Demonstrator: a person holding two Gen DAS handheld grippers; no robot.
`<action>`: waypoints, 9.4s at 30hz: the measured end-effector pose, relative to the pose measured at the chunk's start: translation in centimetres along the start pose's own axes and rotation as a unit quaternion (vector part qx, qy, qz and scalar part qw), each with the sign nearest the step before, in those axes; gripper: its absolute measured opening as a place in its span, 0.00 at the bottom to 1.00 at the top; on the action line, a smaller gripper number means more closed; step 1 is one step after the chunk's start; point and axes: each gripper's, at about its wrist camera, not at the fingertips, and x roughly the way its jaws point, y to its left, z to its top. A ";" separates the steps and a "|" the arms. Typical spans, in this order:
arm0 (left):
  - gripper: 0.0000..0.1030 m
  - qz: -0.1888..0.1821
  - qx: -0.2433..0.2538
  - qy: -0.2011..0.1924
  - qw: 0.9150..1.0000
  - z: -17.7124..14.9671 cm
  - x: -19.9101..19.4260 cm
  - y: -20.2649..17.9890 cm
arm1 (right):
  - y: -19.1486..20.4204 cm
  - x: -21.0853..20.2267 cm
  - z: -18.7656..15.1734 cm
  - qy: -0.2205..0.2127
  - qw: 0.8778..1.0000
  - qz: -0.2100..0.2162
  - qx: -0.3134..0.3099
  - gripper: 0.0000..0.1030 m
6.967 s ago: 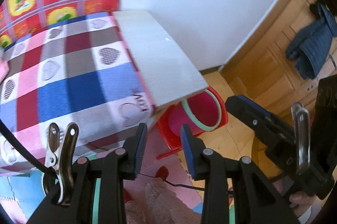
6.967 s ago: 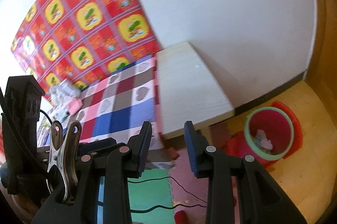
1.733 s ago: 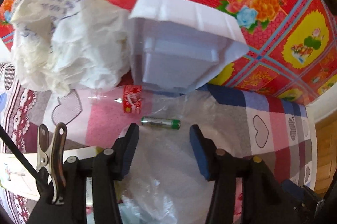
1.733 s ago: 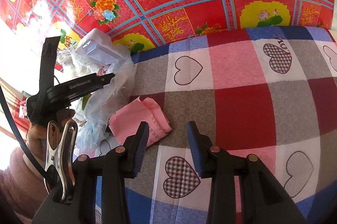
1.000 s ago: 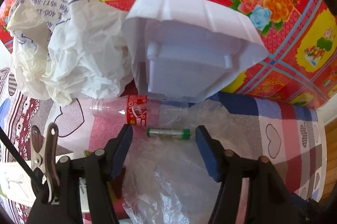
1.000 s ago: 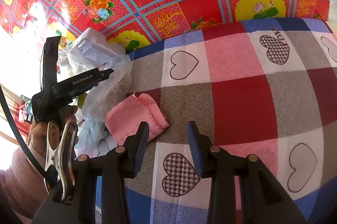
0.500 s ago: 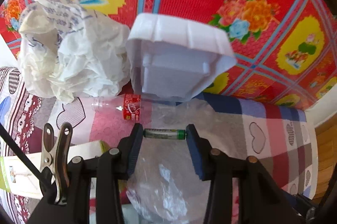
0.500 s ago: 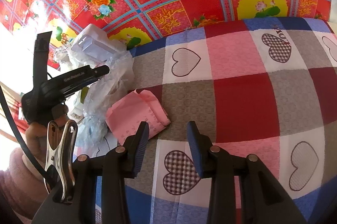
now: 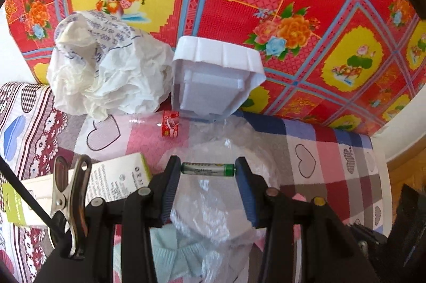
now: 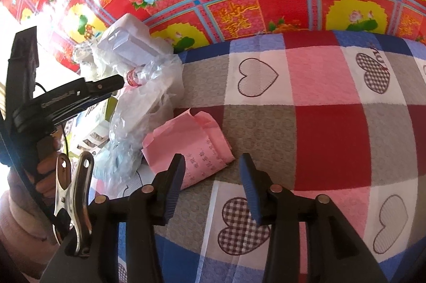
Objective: Collect trash
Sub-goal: 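Lower the right tool onto the pink paper and close its fingers, then lift the green battery with the left tool while the right tool lifts the pink paper, then carry the battery and pink paper with both tools over the red bucket, then open the left tool over the bucket while the right tool holds the pink paper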
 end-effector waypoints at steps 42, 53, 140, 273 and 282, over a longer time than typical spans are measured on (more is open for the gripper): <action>0.43 -0.012 -0.026 0.006 1.000 -4.0 -3.8 4.1 | 7.4 6.0 -2.3 0.042 0.968 -0.122 -0.215 0.82; 0.43 -0.020 -0.008 0.013 1.000 -4.4 -4.1 3.4 | 7.4 4.4 -3.4 0.025 0.981 -0.099 -0.163 0.81; 0.43 -0.079 0.204 0.058 0.974 -19.0 -9.8 -27.0 | -11.7 -25.7 -17.6 -0.161 0.975 -0.141 0.056 0.81; 0.58 -0.182 0.378 0.213 0.883 -46.0 22.0 -77.9 | -65.7 -33.9 -36.7 -0.104 0.917 -0.240 0.300 0.81; 0.58 -0.160 0.360 0.213 0.894 -45.2 22.8 -76.1 | -66.2 -30.7 -35.7 -0.082 0.939 -0.200 0.269 0.81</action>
